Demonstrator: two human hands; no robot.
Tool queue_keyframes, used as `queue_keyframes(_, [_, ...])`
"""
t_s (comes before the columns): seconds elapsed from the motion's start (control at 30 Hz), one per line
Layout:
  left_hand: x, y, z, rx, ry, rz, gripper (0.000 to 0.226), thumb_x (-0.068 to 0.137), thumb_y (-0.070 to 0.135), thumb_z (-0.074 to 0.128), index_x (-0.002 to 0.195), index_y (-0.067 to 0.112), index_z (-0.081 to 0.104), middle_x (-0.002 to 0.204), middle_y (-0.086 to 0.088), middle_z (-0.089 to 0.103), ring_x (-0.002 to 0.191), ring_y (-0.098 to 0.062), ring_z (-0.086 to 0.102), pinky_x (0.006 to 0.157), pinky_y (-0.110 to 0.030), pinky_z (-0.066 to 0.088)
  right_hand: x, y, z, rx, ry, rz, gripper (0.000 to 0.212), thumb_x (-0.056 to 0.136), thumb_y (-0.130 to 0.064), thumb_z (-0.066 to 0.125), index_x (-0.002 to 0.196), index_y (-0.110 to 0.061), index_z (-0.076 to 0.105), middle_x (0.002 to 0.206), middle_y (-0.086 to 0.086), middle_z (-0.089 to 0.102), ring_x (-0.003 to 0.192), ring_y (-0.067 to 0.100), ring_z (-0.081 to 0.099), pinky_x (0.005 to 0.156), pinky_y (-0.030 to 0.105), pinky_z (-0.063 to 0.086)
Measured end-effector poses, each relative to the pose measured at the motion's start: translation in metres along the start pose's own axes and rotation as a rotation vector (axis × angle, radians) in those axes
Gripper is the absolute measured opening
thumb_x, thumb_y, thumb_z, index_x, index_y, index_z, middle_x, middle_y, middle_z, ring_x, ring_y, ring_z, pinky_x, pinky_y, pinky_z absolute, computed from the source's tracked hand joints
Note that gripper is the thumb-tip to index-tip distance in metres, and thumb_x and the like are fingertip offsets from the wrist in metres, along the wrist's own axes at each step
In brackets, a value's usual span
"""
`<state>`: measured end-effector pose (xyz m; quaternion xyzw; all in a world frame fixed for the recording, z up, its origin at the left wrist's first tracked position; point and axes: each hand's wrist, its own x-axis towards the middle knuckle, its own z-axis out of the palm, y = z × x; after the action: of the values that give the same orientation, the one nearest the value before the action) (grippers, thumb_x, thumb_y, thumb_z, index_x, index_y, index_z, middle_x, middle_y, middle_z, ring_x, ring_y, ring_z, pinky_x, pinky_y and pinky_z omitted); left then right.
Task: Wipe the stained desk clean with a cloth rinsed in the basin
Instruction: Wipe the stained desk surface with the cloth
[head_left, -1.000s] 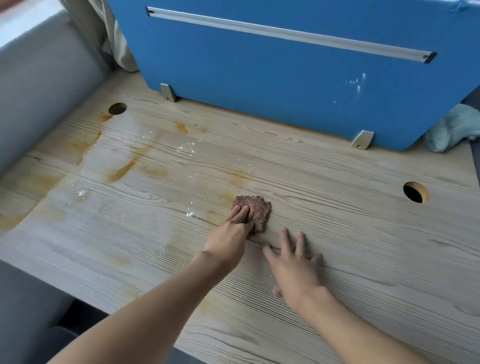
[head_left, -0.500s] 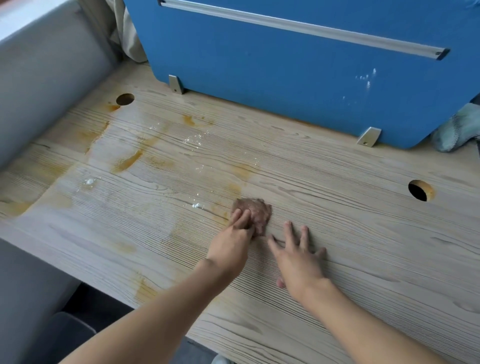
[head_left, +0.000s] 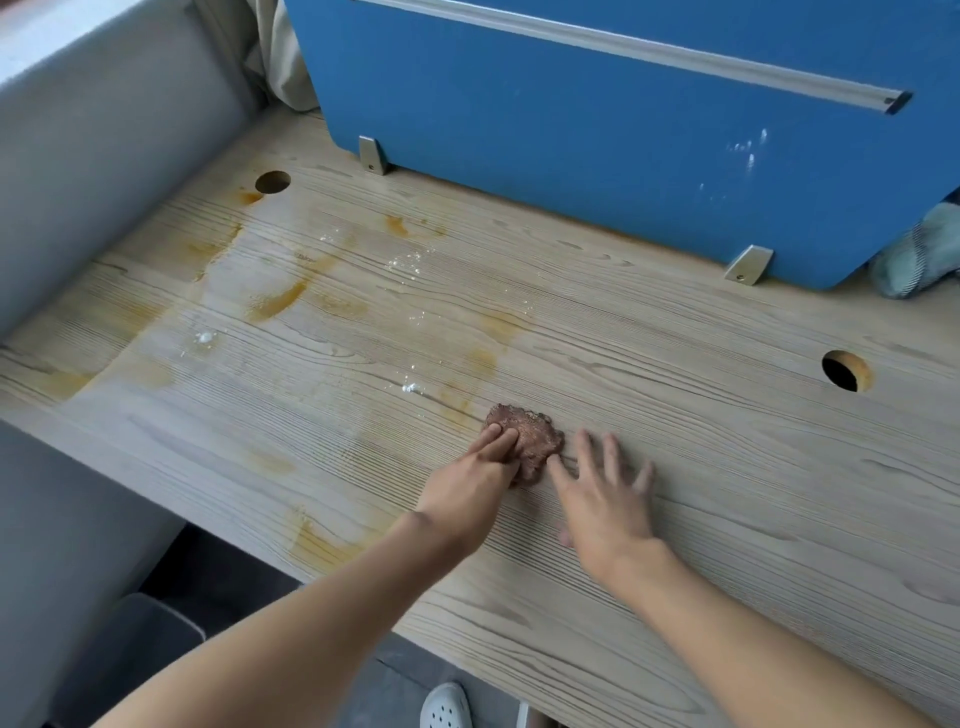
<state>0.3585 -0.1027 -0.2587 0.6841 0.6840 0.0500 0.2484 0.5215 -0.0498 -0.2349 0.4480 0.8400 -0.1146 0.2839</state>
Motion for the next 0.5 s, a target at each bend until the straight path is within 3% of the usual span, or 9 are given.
queue_keyframes(0.07, [-0.001,-0.015,-0.003,0.007,0.03,-0.037,0.054,0.104,0.008,0.033,0.156,0.021,0.028,0.167,0.004,0.009,0.153,-0.014,0.0,0.122,-0.027,0.017,-0.011,-0.008,0.008,0.044,-0.014,-0.029,0.09,0.089,-0.025,0.071,0.155,-0.029,0.01,0.165,0.011,-0.014,0.151,0.043,-0.008,0.112,0.073,0.017])
queue_keyframes(0.17, [-0.009,-0.009,0.003,0.03,0.053,-0.083,0.061,0.099,-0.001,0.037,0.157,0.015,0.027,0.167,0.0,0.005,0.154,-0.018,-0.003,0.123,-0.028,0.014,-0.026,-0.023,0.017,0.046,-0.141,-0.05,0.107,0.086,-0.043,0.074,0.157,-0.034,-0.005,0.162,0.013,-0.025,0.149,0.046,-0.014,0.112,0.071,0.021])
queue_keyframes(0.23, [-0.017,0.001,0.01,0.049,0.031,-0.04,0.06,0.099,0.0,0.038,0.156,0.012,0.027,0.167,-0.002,0.003,0.154,-0.02,-0.005,0.124,-0.029,0.013,-0.027,-0.028,0.019,-0.033,-0.128,-0.045,0.113,0.084,-0.047,0.074,0.156,-0.034,-0.012,0.162,0.016,-0.026,0.149,0.049,-0.012,0.109,0.07,0.026])
queue_keyframes(0.33, [-0.029,-0.009,0.002,0.052,-0.019,0.021,0.057,0.102,0.004,0.032,0.157,0.017,0.027,0.167,0.001,0.003,0.154,-0.017,-0.004,0.122,-0.028,0.019,-0.027,-0.032,0.018,-0.032,-0.114,-0.033,0.111,0.085,-0.044,0.075,0.156,-0.033,-0.01,0.162,0.017,-0.024,0.148,0.05,-0.011,0.108,0.072,0.028])
queue_keyframes(0.5, [-0.036,-0.02,0.0,0.057,0.063,-0.099,0.062,0.098,-0.003,0.038,0.155,0.016,0.029,0.167,0.0,0.005,0.153,-0.018,-0.004,0.124,-0.031,0.016,-0.027,-0.032,0.019,-0.03,-0.119,-0.028,0.111,0.087,-0.038,0.074,0.156,-0.032,-0.013,0.162,0.018,-0.025,0.148,0.051,-0.011,0.108,0.074,0.026])
